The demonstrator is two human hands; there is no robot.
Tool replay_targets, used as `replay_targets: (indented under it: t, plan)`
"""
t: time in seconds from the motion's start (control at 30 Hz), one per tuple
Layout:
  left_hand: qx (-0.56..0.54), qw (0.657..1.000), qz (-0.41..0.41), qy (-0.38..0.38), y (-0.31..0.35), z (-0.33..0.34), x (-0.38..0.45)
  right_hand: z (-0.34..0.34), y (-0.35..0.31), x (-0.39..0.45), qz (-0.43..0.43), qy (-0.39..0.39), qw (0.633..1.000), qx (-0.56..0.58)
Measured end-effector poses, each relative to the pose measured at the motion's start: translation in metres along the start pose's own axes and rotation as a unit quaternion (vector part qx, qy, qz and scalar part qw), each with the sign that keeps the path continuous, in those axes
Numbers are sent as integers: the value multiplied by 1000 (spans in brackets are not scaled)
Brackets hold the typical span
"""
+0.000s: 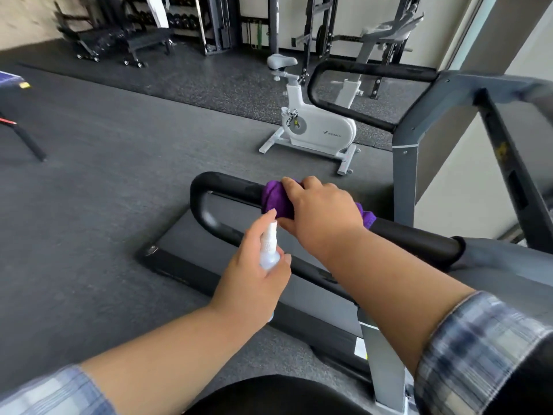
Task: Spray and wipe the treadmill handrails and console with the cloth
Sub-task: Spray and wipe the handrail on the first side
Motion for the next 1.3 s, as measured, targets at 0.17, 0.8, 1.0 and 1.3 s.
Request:
replay_targets:
  t: [0.17,0.8,1.0,1.3]
  plan:
    - [-8,1000,8,9,-5,-2,2,2,5,-1,-7,-12,998,55]
    - [-29,997,64,-13,-76,-103,55,18,-128,106,-23,-30,999,-6]
    - [-63,996,66,-22,-106,-138,78,20,-131,114,-22,-31,997,64]
    - [-64,994,56,-61,-150,-186,107,15,-119,101,56,9,997,42]
Point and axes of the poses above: each hand's wrist, its own x-axis towards the middle knuckle, its own z-axis out of the palm, y = z × x, the point moved 4 cm from there along x, towards the middle knuckle, and after that the axes turned 5 degrees about x, right-handed, at the moved point
